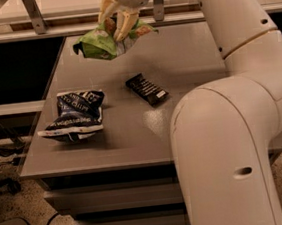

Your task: Move green rice chip bag near blue chip bag

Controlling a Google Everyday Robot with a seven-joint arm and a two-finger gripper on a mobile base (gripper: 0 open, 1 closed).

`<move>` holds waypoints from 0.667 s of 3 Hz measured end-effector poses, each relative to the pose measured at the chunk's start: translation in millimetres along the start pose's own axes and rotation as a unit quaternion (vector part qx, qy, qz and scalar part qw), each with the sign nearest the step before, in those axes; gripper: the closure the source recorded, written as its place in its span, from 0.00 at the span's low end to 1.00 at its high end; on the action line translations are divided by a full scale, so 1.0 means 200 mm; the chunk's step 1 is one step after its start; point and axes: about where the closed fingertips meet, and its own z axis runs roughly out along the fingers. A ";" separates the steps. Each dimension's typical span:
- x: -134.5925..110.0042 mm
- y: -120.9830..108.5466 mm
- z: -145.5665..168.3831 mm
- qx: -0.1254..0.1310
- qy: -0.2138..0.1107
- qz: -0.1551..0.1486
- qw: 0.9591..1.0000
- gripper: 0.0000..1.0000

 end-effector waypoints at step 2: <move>-0.17 -0.01 0.16 -0.027 -0.048 -0.030 0.998 1.00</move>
Offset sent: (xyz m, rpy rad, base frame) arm -0.0564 0.0445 -0.0233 -0.0384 0.1160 0.2191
